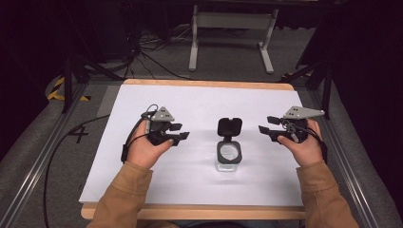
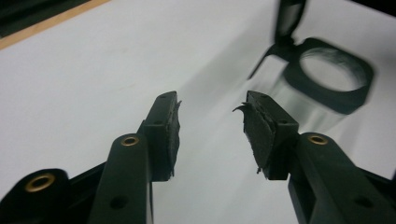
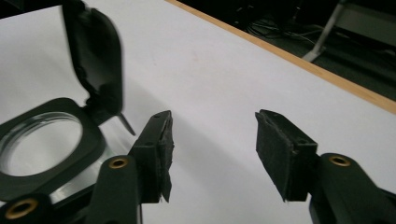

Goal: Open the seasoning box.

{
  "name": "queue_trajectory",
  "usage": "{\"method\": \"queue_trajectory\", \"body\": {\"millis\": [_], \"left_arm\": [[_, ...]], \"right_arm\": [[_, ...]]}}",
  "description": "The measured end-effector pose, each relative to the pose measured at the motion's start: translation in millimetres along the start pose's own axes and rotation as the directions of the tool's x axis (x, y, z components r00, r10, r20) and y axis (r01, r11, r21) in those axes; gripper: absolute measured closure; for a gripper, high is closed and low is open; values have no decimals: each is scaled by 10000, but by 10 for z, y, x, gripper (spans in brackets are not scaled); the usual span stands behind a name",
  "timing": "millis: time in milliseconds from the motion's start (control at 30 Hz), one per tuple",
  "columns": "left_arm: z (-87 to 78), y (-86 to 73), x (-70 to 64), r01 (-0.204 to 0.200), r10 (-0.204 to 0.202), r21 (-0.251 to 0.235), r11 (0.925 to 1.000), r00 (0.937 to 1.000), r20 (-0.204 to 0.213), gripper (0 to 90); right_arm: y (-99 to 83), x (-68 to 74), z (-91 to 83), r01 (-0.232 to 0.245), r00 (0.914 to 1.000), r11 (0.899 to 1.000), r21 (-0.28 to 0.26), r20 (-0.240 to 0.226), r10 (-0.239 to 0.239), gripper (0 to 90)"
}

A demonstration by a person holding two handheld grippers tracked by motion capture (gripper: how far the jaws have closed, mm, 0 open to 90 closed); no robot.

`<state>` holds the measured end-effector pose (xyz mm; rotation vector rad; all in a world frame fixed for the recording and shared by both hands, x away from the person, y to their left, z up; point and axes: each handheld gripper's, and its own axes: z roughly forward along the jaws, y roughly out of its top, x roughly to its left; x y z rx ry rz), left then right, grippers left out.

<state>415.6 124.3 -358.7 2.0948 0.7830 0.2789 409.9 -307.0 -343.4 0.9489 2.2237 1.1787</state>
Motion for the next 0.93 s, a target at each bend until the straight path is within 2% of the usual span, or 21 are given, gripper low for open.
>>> {"method": "queue_trajectory", "body": {"millis": [33,100,133,167,233,267,400,467,500,533,633,667,733,800,867,933], "left_arm": [[0,0,0,0,0,0,10000,10000,0,543],[44,-88,147,246,-238,253,9994,9992,-315,522],[44,-88,147,246,-238,253,9994,9992,-315,514],[74,-134,205,438,-426,278,9987,9982,-422,514],[111,-199,303,661,-630,487,9966,9961,-613,476],[132,-233,347,803,-766,556,9952,9949,-648,476],[217,-357,502,1324,-1301,780,9881,9909,-332,439],[257,-414,565,1378,-1350,975,9857,9902,-351,431],[295,-467,613,1465,-1425,1042,9837,9888,-447,418],[295,-467,613,1465,-1425,1042,9837,9888,-447,414],[340,-538,673,1576,-1511,1382,9778,9869,-569,398],[340,-538,673,1576,-1511,1382,9778,9869,-569,388],[357,-550,684,1690,-1635,1578,9729,9854,-473,383],[369,-561,692,1711,-1653,1610,9720,9850,-487,373],[382,-572,697,1852,-1771,1691,9680,9822,-623,357],[405,-589,713,1817,-1718,1832,9661,9827,-686,355]], "right_arm": [[0,0,0,0,10000,10000,0,0,0,443],[-90,-109,36,-353,9989,9986,402,331,340,429],[-90,-109,36,-353,9989,9986,402,331,340,429],[-118,-140,53,-399,9984,9977,550,419,376,425],[-250,-251,131,-578,9965,9905,1248,667,498,426],[-250,-251,131,-578,9965,9905,1248,667,498,426],[-397,-375,210,-1093,9904,9806,1626,1023,934,417],[-470,-428,254,-1161,9893,9763,1829,1091,972,415],[-539,-462,301,-1246,9886,9709,2044,1086,1041,414],[-539,-462,301,-1246,9886,9709,2044,1086,1041,414],[-648,-507,382,-1392,9870,9611,2386,1125,1151,412],[-648,-507,382,-1392,9870,9611,2386,1125,1151,412],[-686,-520,417,-1381,9865,9575,2531,1214,1102,412],[-725,-531,446,-1473,9853,9560,2535,1217,1196,412],[-742,-534,458,-1482,9859,9555,2552,1144,1224,412],[-741,-528,461,-1563,9855,9556,2497,1036,1341,408]]}}
